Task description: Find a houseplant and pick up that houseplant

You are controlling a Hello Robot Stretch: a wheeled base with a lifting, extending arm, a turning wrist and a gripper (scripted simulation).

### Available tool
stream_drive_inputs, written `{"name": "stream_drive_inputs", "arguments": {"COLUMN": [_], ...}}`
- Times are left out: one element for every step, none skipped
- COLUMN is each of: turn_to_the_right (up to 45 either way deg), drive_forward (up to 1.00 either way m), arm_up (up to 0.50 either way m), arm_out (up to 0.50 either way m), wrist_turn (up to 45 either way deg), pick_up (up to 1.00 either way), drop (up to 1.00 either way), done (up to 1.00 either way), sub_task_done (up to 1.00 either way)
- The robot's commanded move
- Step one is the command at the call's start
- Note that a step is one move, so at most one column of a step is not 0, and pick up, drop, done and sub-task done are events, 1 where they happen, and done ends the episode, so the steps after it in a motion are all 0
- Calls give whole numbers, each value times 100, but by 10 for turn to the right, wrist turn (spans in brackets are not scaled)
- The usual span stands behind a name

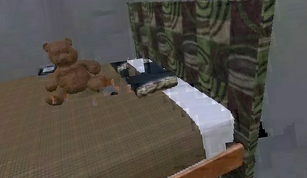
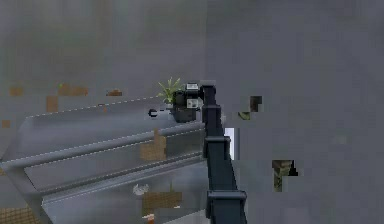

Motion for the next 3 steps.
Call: {"name": "stream_drive_inputs", "arguments": {"turn_to_the_right": [0,0,0], "drive_forward": [0,0,0], "arm_up": [0,10,0], "arm_out": [0,0,0], "wrist_turn": [0,0,0], "pick_up": [100,0,0], "drop": [0,0,0], "done": [0,0,100], "sub_task_done": [0,0,0]}}
